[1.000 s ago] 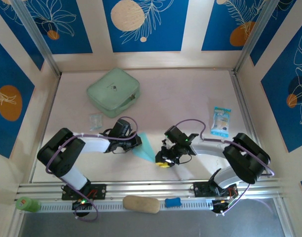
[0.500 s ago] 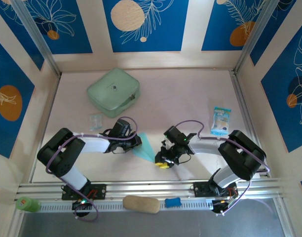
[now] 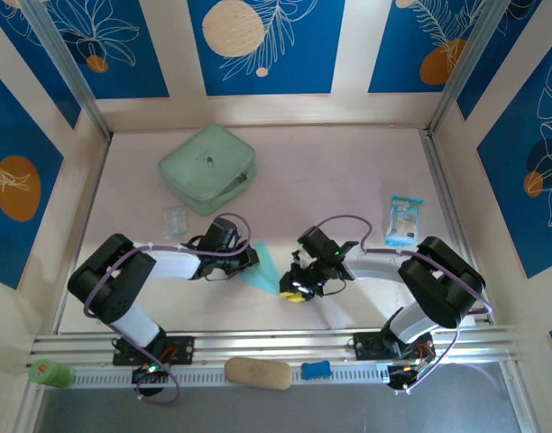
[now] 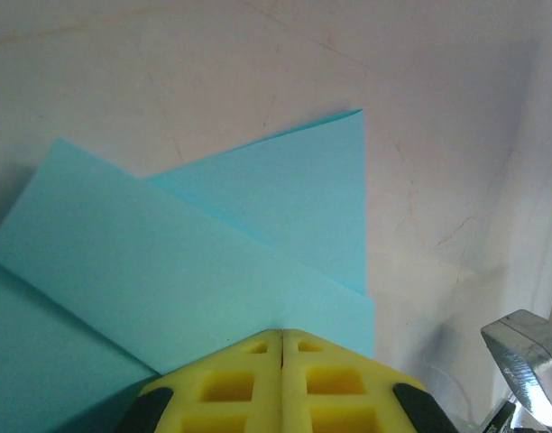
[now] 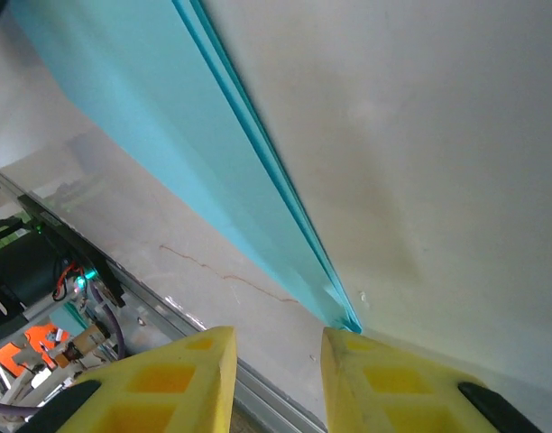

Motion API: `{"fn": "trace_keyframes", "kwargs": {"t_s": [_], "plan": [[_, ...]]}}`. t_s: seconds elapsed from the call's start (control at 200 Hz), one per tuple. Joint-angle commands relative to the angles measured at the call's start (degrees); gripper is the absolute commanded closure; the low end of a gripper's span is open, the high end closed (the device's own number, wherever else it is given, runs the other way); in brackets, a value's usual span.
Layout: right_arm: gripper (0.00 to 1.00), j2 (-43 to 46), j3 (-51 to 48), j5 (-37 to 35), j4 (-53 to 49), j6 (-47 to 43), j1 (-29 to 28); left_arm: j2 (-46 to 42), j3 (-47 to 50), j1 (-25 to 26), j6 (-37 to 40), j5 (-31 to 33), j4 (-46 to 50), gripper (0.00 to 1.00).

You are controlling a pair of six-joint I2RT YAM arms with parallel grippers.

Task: Fold a paper plane with a square sheet of paper (pick it up from the middle)
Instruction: Perform the fourth fold on the wing at the bottom-center of the table.

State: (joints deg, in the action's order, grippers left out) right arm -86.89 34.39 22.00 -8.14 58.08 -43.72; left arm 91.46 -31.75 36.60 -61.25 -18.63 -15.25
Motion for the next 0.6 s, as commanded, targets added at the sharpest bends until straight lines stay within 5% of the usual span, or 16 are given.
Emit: {"fn": "trace_keyframes", "kwargs": {"t_s": [0.0, 0.595], "plan": [[0.7, 0.8, 0.1, -0.5, 0.9, -1.1, 0.5, 0.3, 1.4, -0.6, -0.6, 1.0, 2.8, 0.97], [0.7, 4.4, -1.4, -0.6, -4.4, -1.8, 0.1, -0.6, 1.6, -1.1, -0.4, 1.1, 3.4, 0.97]]}}
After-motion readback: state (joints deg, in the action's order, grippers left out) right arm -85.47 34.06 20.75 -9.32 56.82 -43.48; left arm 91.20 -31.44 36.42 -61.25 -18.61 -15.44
